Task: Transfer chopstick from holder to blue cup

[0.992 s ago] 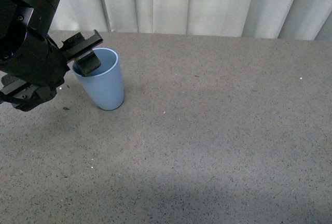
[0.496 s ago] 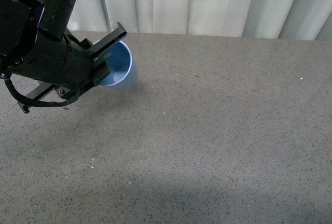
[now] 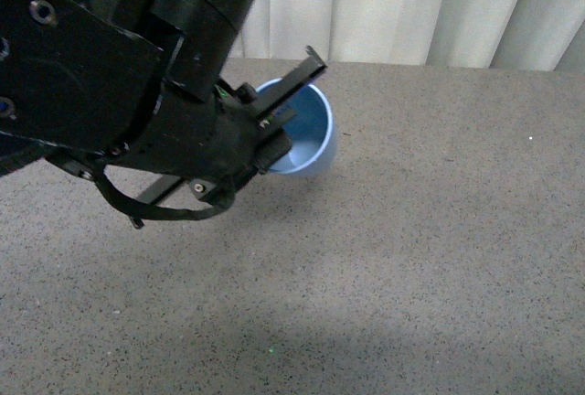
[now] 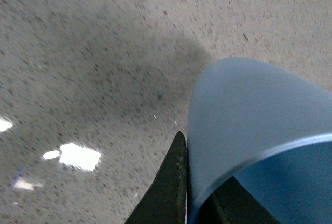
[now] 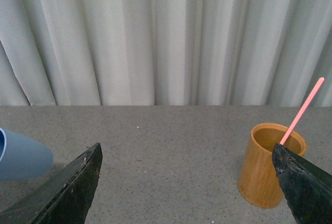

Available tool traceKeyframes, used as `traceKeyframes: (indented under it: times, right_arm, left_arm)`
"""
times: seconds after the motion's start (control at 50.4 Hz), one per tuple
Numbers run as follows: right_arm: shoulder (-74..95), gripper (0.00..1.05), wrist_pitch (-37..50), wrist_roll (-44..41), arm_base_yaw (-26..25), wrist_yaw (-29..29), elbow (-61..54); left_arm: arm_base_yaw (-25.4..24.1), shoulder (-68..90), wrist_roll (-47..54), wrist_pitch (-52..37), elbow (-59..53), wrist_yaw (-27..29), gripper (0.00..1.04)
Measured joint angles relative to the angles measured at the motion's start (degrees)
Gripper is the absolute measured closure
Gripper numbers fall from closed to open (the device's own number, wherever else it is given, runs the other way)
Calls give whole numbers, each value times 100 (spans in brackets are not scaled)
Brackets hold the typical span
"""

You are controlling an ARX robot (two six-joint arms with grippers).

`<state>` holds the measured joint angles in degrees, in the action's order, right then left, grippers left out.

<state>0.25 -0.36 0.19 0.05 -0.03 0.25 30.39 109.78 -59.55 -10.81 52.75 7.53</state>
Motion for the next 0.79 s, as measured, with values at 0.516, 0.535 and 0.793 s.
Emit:
traceKeyframes:
  times: [0.516, 0.535, 0.793]
  right_arm:
    - [0, 9, 0, 0, 0, -2, 0]
    - [0, 9, 0, 0, 0, -2, 0]
    - [0, 9, 0, 0, 0, -2, 0]
  left_arm:
    - [761, 625, -507, 332, 599, 90, 101]
    - [765, 627, -507, 339, 608, 90, 101]
    - [807, 761, -568, 516, 761, -136, 101]
